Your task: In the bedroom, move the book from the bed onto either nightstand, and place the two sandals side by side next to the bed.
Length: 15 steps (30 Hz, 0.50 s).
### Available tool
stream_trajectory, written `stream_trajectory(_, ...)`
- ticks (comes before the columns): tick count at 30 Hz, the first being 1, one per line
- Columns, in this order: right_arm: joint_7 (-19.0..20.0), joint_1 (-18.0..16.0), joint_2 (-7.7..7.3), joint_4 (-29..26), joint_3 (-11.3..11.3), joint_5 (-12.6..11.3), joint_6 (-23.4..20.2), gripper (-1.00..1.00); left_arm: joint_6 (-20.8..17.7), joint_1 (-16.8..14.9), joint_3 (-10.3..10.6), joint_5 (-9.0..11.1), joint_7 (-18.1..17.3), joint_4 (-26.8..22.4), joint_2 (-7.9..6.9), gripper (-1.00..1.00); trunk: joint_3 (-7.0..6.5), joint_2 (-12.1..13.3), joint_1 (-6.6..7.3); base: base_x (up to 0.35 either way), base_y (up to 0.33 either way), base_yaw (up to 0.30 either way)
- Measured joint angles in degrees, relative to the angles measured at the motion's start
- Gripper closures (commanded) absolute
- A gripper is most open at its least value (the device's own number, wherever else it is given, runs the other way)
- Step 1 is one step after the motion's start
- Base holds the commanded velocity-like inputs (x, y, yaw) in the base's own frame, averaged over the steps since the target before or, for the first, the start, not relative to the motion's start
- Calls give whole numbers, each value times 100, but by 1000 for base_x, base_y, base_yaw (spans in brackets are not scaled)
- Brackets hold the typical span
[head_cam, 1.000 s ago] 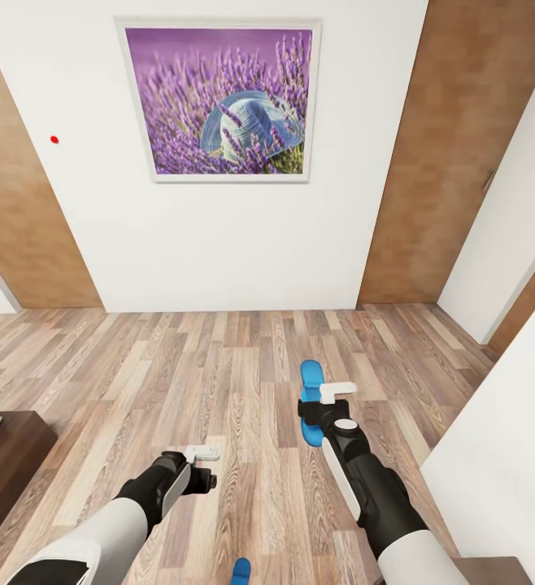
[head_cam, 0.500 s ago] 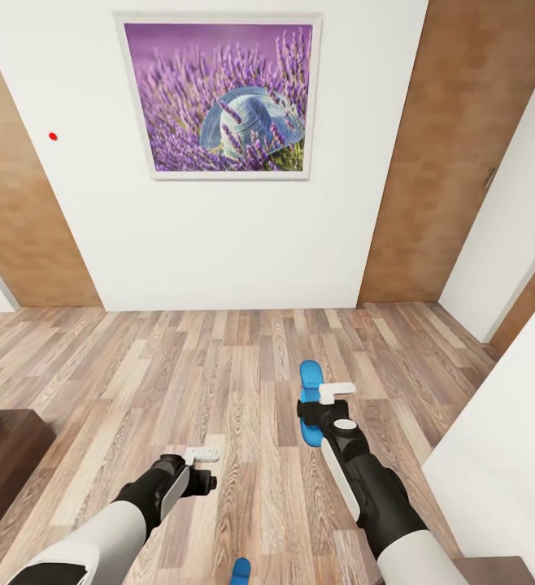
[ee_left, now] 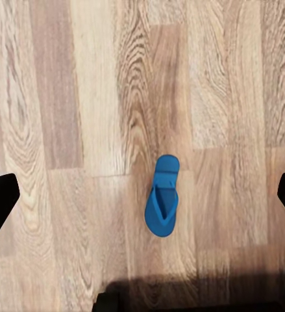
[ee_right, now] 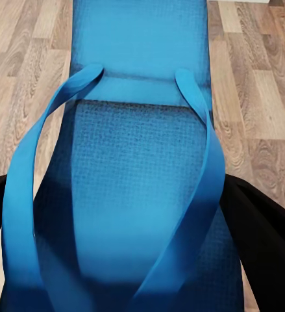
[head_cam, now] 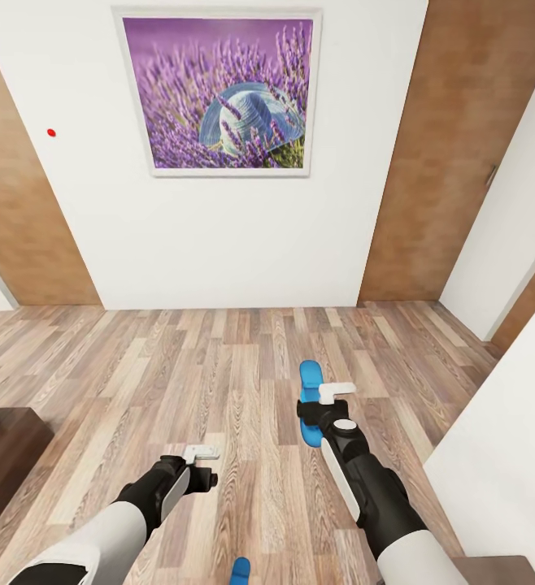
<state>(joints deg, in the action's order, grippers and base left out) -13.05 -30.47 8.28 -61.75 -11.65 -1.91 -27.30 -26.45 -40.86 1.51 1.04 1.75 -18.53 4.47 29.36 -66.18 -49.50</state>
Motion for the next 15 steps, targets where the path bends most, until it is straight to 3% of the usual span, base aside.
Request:
stream_trajectory(8,0,-2,6,1,-12,-3,0,100,20,0,0,-2,0,1,1,-100,144,-321,-176,0,0,0)
stream_trajectory(15,1,-3,1,3,-187,-8,0,100,17,0,0,-3,5,1,1,-100,269,-602,-330,0,0,0)
